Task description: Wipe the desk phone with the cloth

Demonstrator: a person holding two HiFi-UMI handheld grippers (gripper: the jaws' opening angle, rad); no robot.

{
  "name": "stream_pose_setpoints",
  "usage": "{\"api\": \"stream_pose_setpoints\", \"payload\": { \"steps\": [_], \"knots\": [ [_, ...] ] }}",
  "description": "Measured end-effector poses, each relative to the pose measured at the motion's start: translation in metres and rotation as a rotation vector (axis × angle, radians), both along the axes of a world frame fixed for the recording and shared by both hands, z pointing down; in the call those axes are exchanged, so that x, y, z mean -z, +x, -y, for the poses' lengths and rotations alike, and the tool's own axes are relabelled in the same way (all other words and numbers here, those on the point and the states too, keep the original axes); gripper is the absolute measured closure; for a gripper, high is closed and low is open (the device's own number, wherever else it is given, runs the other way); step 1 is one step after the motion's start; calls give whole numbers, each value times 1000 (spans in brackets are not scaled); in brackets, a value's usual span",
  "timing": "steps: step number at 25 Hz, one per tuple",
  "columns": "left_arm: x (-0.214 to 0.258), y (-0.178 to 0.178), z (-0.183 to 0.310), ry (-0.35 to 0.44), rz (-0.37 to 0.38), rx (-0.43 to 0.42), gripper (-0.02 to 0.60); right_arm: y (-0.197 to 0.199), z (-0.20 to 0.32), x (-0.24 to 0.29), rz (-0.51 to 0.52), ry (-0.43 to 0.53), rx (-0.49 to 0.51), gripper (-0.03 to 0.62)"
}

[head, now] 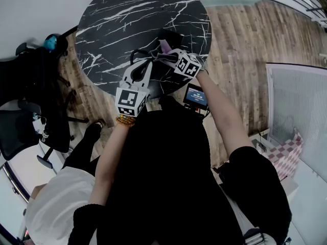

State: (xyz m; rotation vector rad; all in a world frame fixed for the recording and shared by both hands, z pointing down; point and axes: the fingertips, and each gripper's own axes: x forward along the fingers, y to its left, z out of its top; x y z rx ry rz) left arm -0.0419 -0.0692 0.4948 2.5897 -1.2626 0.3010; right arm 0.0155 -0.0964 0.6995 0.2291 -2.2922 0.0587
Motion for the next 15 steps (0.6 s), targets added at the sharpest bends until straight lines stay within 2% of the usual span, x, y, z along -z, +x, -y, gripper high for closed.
{"api": "stream_pose_setpoints", "payload": {
  "steps": [15],
  "knots": [
    [0,-3,-3,2,-1,8,565,-3,-13,-8,-9,-51,24,531]
  ]
}}
